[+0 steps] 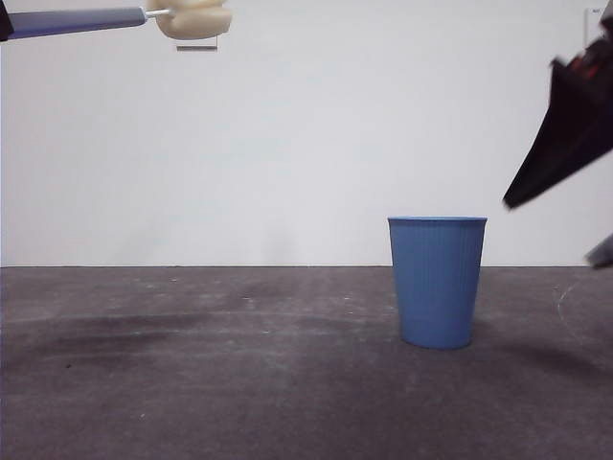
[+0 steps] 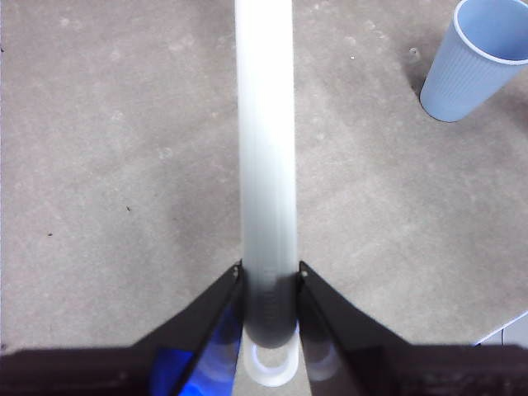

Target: Pick up the cup brush,pick up the cup,insert the brush into the cup,clean the cup,put the cup brush back,put the cup back to the fixed position on the table

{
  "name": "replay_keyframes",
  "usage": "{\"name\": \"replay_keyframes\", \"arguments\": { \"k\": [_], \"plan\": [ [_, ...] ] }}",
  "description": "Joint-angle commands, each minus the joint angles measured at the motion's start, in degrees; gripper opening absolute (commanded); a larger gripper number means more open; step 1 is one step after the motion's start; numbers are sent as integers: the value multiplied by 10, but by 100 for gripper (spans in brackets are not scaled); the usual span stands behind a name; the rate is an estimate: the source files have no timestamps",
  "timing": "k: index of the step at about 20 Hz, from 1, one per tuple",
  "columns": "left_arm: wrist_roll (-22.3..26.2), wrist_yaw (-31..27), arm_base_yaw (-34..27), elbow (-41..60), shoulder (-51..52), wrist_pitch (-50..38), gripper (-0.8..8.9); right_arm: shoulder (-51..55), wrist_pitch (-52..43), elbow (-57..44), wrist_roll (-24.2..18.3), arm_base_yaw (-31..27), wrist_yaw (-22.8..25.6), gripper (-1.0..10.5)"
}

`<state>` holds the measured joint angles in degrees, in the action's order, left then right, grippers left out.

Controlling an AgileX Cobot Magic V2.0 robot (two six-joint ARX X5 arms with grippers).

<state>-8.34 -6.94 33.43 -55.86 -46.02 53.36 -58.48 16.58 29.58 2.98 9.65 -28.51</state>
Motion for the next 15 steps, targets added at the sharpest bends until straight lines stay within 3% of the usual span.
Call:
{"name": "replay_keyframes", "arguments": {
  "k": [1, 15],
  "plan": [
    [14, 0, -1, 3, 1, 3, -8, -25, -29, -11, -33, 14, 1, 611],
    [26, -2, -1, 3, 1, 8, -8, -228, -267, -12, -87, 68, 51, 599]
  ]
}}
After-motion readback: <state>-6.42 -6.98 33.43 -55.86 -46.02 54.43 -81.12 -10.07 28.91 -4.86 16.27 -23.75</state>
